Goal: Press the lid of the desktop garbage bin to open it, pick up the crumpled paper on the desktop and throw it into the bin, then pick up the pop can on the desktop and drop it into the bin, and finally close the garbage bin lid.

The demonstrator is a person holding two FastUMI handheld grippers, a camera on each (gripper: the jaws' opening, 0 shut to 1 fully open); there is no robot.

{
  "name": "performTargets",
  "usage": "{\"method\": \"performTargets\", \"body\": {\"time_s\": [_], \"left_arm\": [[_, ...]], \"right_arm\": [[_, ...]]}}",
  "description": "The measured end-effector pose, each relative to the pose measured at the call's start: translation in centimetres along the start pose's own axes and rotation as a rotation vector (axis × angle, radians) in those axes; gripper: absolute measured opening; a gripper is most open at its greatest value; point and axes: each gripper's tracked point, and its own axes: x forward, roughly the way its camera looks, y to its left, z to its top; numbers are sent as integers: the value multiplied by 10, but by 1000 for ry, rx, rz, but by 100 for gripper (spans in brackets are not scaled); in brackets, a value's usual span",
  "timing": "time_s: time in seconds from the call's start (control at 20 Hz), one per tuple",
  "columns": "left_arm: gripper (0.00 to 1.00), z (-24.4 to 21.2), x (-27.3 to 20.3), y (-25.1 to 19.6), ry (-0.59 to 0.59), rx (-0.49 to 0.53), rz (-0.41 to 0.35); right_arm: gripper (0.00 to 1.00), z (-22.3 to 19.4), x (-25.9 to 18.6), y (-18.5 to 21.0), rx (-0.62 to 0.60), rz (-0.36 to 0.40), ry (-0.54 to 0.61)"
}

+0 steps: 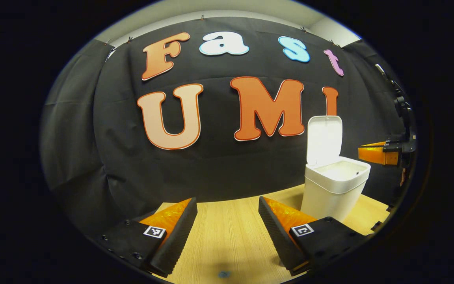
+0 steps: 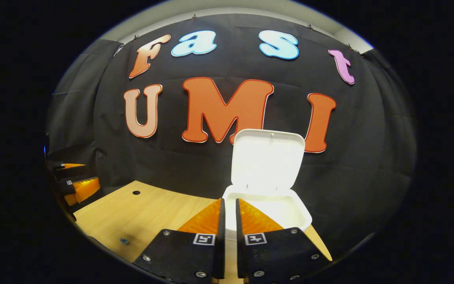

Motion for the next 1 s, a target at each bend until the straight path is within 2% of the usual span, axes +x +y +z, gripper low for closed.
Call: {"method": "performTargets", "body": {"time_s": [0.1,0.15,0.2,0.3,0.35,0.55,0.8,1.0], "left_arm": [[100,-4,3,1,8,1,-1],[99,-8,3,1,12,1,-1],[100,-10,4,1,21,1,-2],[100,-19,6,3,45,-6,-2],[100,-24,6,3,56,-8,0],[100,-43,7,5,102,5,7],[100,-74,7,3,191,3,-10],[100,-102,3,2,274,39,-18]], "right_arm": [[34,-9,-1,8,4,19,27],[51,-13,-1,14,8,39,40],[52,-17,-1,20,9,56,47],[71,-26,-1,30,0,85,68],[77,-30,-1,35,-6,100,79],[86,-46,0,58,-11,162,118],[88,-78,-1,79,-12,222,189],[90,-94,-2,90,-15,247,234]]}}
